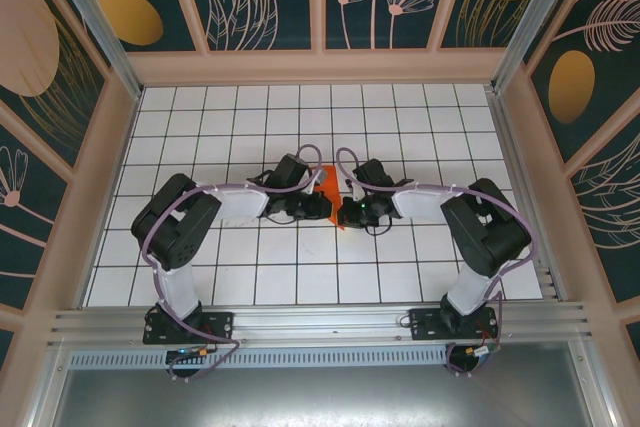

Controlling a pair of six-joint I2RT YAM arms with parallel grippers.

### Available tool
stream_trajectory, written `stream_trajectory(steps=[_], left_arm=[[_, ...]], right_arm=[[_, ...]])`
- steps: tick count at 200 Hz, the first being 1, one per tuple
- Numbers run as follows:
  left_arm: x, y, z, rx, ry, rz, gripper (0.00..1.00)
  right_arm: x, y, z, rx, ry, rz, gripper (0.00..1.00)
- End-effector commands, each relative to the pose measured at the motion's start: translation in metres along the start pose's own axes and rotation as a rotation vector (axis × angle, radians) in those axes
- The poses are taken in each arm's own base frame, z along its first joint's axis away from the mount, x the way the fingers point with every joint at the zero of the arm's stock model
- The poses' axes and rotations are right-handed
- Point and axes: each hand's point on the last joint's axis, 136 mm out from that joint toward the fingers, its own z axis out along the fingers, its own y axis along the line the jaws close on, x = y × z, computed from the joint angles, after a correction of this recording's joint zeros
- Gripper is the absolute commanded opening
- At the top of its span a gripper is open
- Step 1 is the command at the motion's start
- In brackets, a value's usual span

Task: Fold a paper plane with a square sheet of paper (fold left side to right side)
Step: Third fold the triangle at the center of the table.

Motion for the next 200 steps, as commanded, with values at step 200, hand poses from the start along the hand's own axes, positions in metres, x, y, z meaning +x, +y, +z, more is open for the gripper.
stream_trajectory(steps=[200], left_arm=[[-0.008,0.069,-0.005,-0.297,-0.079,-0.018,0.09]], right_arm=[[0.050,-0.070,0.012,0.305,0.158,0.060,0.00]])
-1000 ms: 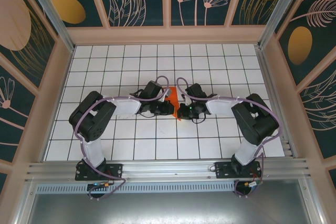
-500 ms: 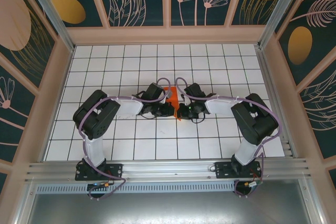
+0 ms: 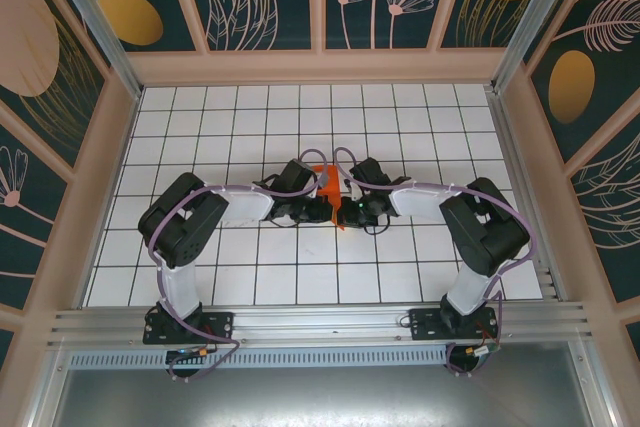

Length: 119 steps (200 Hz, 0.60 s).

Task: Fold a paper plane with a square sheet of paper (fold left side to right side)
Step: Third fold the triangle at the center of the table.

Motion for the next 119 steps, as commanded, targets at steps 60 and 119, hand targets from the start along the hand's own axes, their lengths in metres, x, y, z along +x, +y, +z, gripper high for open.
stream_trajectory(steps=[60,119], left_arm=[[-0.024,0.080,-0.030,-0.255,-0.094,-0.058,0.09],[-0.038,0.109,-0.042,-0.314,-0.134,-0.064,0.09]], right_arm=[[0.053,-0.070,0.014,0.268,0.154,0.058,0.00],[0.054,-0.069,0.013,0.260,0.159,0.053,0.00]])
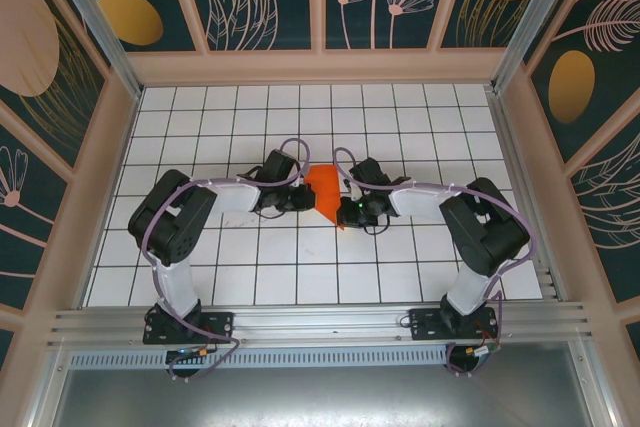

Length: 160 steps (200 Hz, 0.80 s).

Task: Fold a paper plane with a square sheet of paper (fold left side to right side)
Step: Third fold the triangle at the center of the table.

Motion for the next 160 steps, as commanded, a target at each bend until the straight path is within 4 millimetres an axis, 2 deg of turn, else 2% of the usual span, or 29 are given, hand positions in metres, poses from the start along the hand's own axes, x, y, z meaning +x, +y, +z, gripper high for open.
stream_trajectory(steps=[1,57,82,107,123,137,142,160], left_arm=[[-0.008,0.063,-0.009,-0.220,-0.044,-0.031,0.10],[-0.022,0.076,-0.015,-0.248,-0.064,-0.045,0.10],[-0.031,0.071,-0.024,-0.235,-0.089,-0.039,0.14],[-0.044,0.055,-0.040,-0.198,-0.131,-0.024,0.22],[-0.050,0.042,-0.053,-0.165,-0.162,-0.022,0.31],[-0.050,0.033,-0.061,-0.125,-0.178,-0.037,0.40],[-0.054,0.024,-0.070,-0.097,-0.204,-0.039,0.43],[-0.048,0.009,-0.078,-0.013,-0.216,-0.079,0.50]], right_arm=[[0.056,-0.069,0.013,0.259,0.165,0.062,0.00],[0.056,-0.068,0.011,0.250,0.155,0.057,0.00],[0.049,-0.061,0.010,0.219,0.129,0.043,0.00],[0.028,-0.043,0.008,0.157,0.058,0.000,0.00],[0.008,-0.025,-0.001,0.109,-0.009,-0.047,0.00],[-0.010,-0.009,-0.013,0.068,-0.085,-0.093,0.10],[-0.016,-0.004,-0.019,0.058,-0.112,-0.106,0.14],[-0.038,0.008,-0.041,0.042,-0.216,-0.155,0.25]])
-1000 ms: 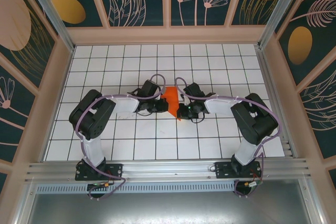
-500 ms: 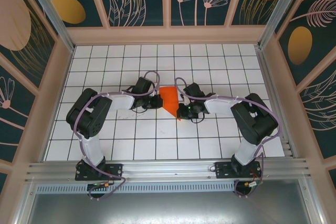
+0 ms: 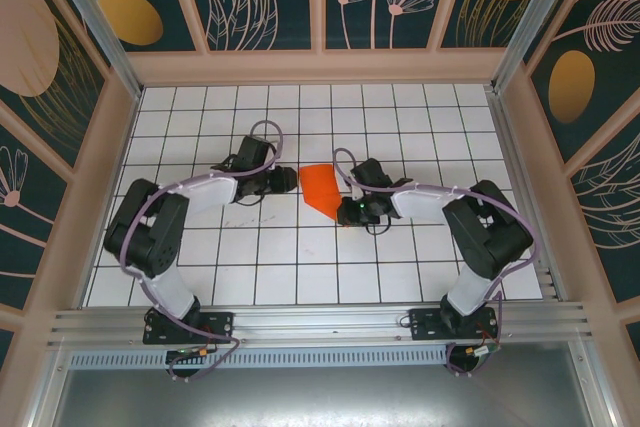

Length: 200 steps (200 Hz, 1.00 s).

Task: Fold a paper plane with a square sheet of paper (fold left side to right side)
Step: Third fold the triangle at the center of the table, then move the paper to the center of the table.

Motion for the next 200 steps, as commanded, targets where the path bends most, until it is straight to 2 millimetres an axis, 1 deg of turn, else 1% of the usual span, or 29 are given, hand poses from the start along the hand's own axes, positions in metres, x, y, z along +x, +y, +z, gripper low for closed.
stream_trajectory(steps=[1,23,39,47,72,102,121,145,179,188,200], left_arm=[[0.001,-0.020,-0.019,0.096,-0.023,-0.052,0.50],[0.014,-0.029,-0.022,0.181,0.000,-0.121,0.52],[0.023,-0.030,-0.021,0.206,0.017,-0.159,0.53],[0.027,-0.030,-0.020,0.217,0.024,-0.174,0.54],[0.040,-0.034,-0.016,0.264,0.050,-0.216,0.57],[0.047,-0.042,-0.009,0.298,0.070,-0.234,0.57],[0.049,-0.045,-0.005,0.303,0.082,-0.231,0.58],[0.050,-0.046,-0.001,0.290,0.085,-0.227,0.59],[0.053,-0.041,0.002,0.257,0.093,-0.226,0.60],[0.054,-0.040,0.002,0.254,0.094,-0.228,0.60],[0.054,-0.038,0.002,0.245,0.093,-0.232,0.61]], right_arm=[[-0.031,0.006,-0.032,0.024,-0.152,-0.081,0.26],[-0.053,0.008,-0.053,0.031,-0.255,-0.125,0.40],[-0.061,0.008,-0.057,0.008,-0.282,-0.153,0.48],[-0.062,0.008,-0.056,-0.010,-0.282,-0.166,0.50],[-0.062,0.013,-0.042,-0.055,-0.252,-0.215,0.56],[-0.066,0.015,-0.025,-0.080,-0.223,-0.234,0.56],[-0.069,0.013,-0.015,-0.078,-0.208,-0.231,0.48],[-0.071,0.015,-0.006,-0.097,-0.196,-0.229,0.33],[-0.068,0.012,-0.005,-0.093,-0.190,-0.224,0.04],[-0.067,0.012,-0.006,-0.092,-0.189,-0.221,0.00],[-0.063,0.013,-0.009,-0.103,-0.187,-0.213,0.00]])
